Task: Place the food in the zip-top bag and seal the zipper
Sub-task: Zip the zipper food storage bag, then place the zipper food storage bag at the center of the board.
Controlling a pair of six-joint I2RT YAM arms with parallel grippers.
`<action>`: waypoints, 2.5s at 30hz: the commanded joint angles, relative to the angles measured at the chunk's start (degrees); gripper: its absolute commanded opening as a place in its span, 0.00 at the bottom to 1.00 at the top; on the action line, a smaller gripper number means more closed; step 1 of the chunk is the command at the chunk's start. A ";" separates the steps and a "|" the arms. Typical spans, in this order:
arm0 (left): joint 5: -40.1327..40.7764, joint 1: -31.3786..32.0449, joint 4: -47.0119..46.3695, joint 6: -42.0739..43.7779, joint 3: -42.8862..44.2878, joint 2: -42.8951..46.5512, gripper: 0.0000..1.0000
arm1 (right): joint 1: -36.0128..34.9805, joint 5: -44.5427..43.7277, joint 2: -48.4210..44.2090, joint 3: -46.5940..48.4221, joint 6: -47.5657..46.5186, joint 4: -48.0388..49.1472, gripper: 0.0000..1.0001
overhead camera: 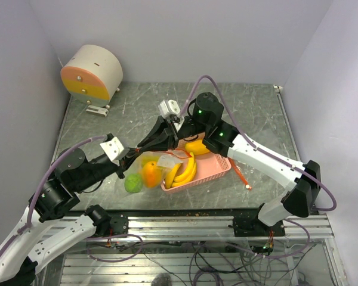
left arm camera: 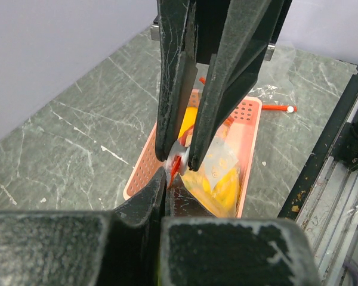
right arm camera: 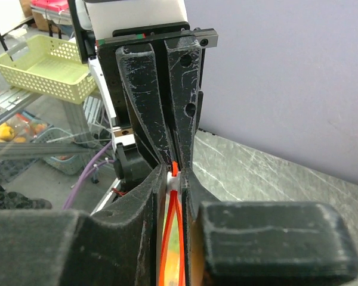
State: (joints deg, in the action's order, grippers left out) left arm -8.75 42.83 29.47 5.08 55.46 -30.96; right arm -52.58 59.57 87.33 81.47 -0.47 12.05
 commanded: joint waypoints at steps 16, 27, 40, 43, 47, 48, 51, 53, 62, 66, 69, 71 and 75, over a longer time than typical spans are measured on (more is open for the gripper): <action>1.07 -0.20 -1.13 -0.81 1.89 0.09 0.07 | -0.22 -4.50 0.85 0.67 -1.26 -3.37 0.12; 2.30 -0.22 0.17 -0.69 3.31 1.94 0.07 | 0.99 -7.55 -0.08 -0.99 -4.20 -7.05 0.00; 6.45 -0.20 2.70 -0.47 6.18 5.87 0.07 | 6.09 -6.14 1.20 -2.10 -10.90 -15.84 0.00; 9.53 -0.24 4.11 0.10 7.66 6.57 0.07 | 8.16 -3.71 1.13 -2.79 -13.66 -18.58 0.00; 13.41 -0.20 5.67 1.09 9.50 7.29 0.07 | 11.37 -1.76 0.48 -4.42 -16.10 -20.67 0.00; 14.36 -0.25 5.99 1.34 9.83 7.42 0.07 | 12.02 -1.37 0.47 -4.59 -16.82 -21.38 0.00; 17.78 -0.21 6.38 1.55 10.73 8.03 0.07 | 13.55 -0.25 0.62 -5.02 -19.73 -24.26 0.00; 20.70 -0.26 6.58 1.43 10.97 8.27 0.07 | 14.31 -0.10 0.93 -5.23 -21.23 -25.73 0.00; 26.20 -0.20 7.09 1.16 10.33 8.83 0.07 | 16.57 -3.43 3.41 -5.34 -24.49 -30.02 0.00; 28.12 -0.20 6.82 0.97 9.75 9.18 0.07 | 16.88 -7.36 4.11 -4.69 -22.42 -29.81 0.05; 30.60 -0.26 4.95 0.47 7.62 9.63 0.07 | 16.86 -10.64 3.24 -4.99 -14.76 -23.59 0.57; 33.10 -0.20 3.15 -0.62 5.89 9.58 0.07 | 16.89 -13.00 1.84 -5.04 -10.47 -20.61 0.68; 40.98 -0.25 -0.35 -4.03 2.39 8.15 0.07 | 16.92 -31.39 -2.21 -5.97 -0.93 -17.30 0.99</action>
State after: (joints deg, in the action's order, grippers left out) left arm 22.46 42.83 35.97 4.43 60.84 -21.58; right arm -35.94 46.19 89.91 76.36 -12.21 -10.72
